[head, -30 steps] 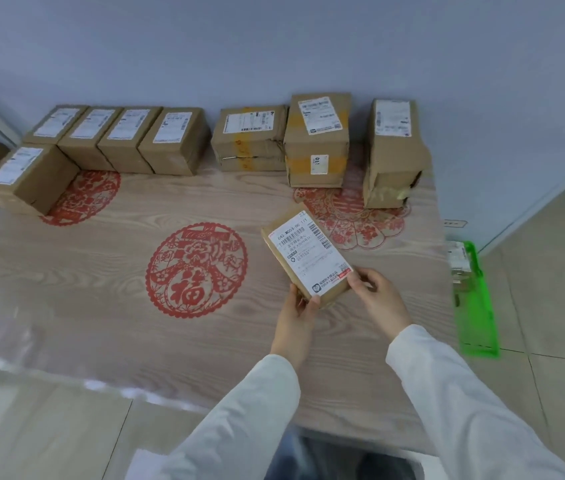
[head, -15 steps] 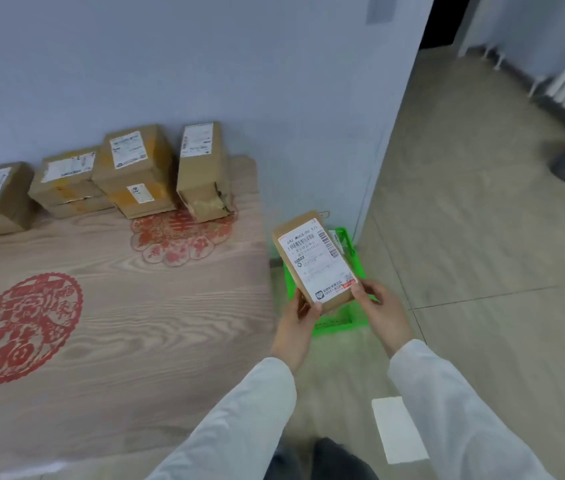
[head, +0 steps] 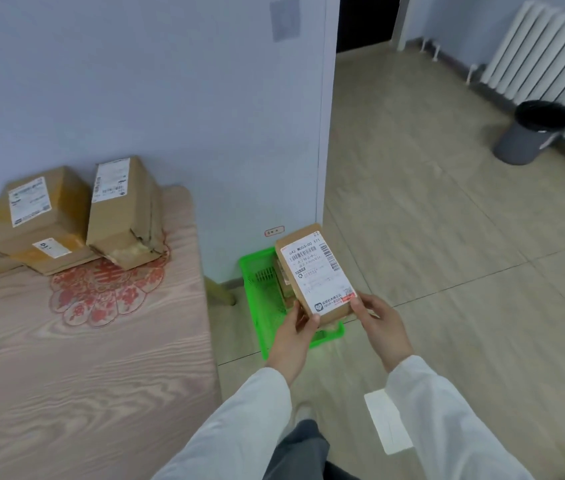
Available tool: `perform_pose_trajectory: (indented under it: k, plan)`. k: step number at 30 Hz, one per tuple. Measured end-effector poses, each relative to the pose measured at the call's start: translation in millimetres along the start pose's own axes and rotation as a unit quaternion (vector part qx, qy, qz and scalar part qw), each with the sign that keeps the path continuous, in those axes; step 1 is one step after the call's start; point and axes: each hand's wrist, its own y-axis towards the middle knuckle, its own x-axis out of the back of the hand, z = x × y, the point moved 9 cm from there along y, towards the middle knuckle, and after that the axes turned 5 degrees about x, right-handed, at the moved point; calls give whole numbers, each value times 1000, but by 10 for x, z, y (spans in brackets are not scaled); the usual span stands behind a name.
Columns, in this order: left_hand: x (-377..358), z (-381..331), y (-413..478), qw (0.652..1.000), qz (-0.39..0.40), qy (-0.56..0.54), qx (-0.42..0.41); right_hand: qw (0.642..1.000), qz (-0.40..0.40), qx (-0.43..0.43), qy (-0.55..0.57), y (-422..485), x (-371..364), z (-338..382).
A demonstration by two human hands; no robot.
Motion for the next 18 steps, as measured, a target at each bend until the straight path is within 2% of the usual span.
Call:
perform_pose_trajectory:
  k: [9,18]
  plan:
    - [52,-123,545,1000,-6,2,31,1000,13,-10,-12,592,-144,17]
    - [181,-38,1046,996,-58,-8,69,995,89,-33,-16,1214,-483,-194]
